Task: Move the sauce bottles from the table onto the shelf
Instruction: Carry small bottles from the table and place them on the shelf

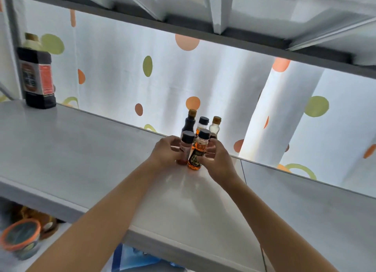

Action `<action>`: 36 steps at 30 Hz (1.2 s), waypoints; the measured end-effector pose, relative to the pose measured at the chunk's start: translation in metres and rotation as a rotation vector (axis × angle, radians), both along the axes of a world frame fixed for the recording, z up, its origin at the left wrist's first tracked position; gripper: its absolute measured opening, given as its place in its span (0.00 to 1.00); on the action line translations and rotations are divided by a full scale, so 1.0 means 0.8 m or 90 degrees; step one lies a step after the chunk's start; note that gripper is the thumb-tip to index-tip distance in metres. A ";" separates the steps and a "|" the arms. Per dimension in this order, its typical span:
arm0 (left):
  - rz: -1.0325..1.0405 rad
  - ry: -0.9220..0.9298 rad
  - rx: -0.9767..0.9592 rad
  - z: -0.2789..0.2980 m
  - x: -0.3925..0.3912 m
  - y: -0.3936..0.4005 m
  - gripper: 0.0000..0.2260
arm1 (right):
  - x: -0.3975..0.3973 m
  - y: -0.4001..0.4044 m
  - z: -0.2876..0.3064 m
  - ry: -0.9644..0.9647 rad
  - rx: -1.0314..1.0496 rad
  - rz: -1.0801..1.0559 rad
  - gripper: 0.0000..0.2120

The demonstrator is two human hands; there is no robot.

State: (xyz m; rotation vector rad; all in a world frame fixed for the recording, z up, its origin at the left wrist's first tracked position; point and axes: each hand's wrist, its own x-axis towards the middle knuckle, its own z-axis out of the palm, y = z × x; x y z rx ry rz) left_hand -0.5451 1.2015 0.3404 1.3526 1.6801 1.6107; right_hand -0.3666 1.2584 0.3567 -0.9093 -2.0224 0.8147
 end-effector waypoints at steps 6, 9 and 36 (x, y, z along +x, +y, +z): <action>0.067 0.115 -0.079 -0.002 -0.003 0.009 0.13 | -0.004 0.010 -0.009 -0.116 -0.023 -0.039 0.13; 0.086 0.170 -0.135 0.007 -0.009 0.022 0.14 | -0.019 0.018 -0.005 -0.131 -0.025 -0.038 0.09; 0.127 0.221 -0.109 -0.018 -0.026 0.073 0.17 | -0.067 0.069 -0.037 -0.184 0.025 -0.173 0.10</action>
